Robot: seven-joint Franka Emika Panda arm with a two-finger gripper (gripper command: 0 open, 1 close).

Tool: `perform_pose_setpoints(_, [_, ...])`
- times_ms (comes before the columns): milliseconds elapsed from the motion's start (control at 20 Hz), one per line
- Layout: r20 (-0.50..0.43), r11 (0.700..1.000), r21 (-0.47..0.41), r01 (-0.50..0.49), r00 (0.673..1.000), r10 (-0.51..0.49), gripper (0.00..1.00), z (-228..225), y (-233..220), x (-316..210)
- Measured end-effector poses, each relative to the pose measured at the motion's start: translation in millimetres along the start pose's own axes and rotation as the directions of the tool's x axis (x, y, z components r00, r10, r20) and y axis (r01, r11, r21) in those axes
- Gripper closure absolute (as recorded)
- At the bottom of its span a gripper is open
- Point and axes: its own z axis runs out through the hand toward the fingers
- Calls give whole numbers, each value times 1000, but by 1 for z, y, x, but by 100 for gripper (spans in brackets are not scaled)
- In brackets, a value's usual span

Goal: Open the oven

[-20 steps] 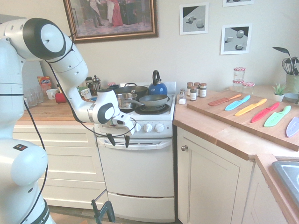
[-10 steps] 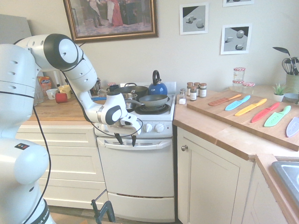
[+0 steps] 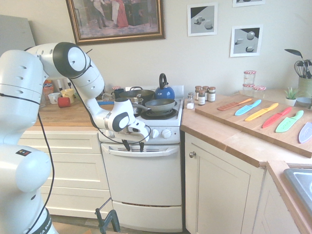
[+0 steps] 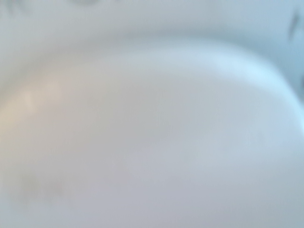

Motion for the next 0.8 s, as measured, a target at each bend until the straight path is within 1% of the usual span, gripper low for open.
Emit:
perform_pose_setpoints(100, [-25,999,12,33,999,-33,0,2,9,-6])
perform_pose_setpoints(200, [-24,999,1,44,999,-44,0,9,29,-15])
perform_pose_setpoints(350, [36,998,-66,19,999,-16,0,30,89,-41])
perform_pose_setpoints(500, [62,993,-103,58,997,-52,0,39,150,-74])
perform_pose_setpoints(550, [65,992,-110,56,997,-49,0,39,166,-81])
perform_pose_setpoints(800, [82,987,-157,-40,995,53,0,30,246,-89])
